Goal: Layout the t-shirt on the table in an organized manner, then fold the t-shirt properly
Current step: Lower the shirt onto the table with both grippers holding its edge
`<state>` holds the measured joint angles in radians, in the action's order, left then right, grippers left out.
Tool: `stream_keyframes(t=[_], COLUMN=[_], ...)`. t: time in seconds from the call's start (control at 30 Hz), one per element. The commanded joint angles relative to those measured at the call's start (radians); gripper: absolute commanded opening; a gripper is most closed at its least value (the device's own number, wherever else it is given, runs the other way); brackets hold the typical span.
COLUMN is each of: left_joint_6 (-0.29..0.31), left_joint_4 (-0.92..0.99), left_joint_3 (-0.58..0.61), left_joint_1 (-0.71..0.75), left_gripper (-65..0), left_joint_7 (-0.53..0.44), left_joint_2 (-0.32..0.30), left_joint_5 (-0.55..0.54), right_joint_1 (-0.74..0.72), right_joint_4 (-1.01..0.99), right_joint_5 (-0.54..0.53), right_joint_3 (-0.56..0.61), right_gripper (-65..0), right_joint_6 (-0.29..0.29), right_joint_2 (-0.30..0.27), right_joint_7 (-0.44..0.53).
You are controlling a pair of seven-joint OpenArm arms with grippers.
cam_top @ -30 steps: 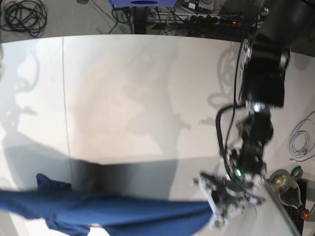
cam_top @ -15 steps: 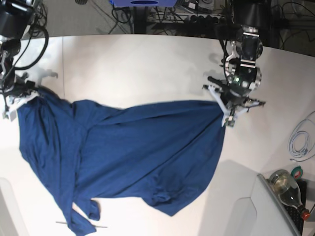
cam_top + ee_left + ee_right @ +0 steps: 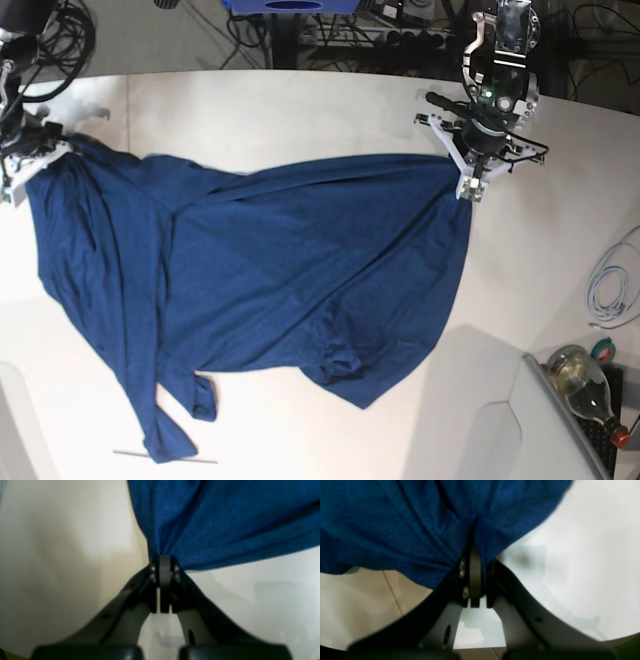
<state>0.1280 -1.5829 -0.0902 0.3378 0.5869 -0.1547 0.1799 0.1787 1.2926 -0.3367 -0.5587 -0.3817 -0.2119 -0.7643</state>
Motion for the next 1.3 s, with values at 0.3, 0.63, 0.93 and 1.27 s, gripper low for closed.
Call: stream_keyframes(t=[0.3,0.63,0.93,1.27], left_joint_6=[-0.011,-0.011,-0.011,-0.011], left_joint_4=[-0.064,-0.221,-0.207,0.065], left_joint_3=[-0.004,-0.003,-0.004,0.008], left_joint_1=[0.004,-0.038,-0.072,-0.194], left_gripper=[-58.3,-33.7,-52.0,-65.0], left_joint_7=[0.083,0.086,0.086,0.015], left_joint_2=[-0.004,0.027,0.039,0.056], left_joint_5=[-0.003,-0.003,-0.007,-0.273], right_joint_1=[0.038,0.114,-0.106,-0.193], right_joint_4=[0.101,0.295,0.025,-0.181], right_joint_5=[-0.006,-0.006,-0.005,-0.005], right_joint_3=[-0.014,-0.070,0.016,0.096], right_gripper=[-27.2,-27.0,-34.2,-63.9], right_joint_6=[0.008,0.065,0.063,0.063], right_joint_2=[-0.022,-0.022,-0.117,-0.139], right_joint_7=[0.012,0.035,0.111,0.144])
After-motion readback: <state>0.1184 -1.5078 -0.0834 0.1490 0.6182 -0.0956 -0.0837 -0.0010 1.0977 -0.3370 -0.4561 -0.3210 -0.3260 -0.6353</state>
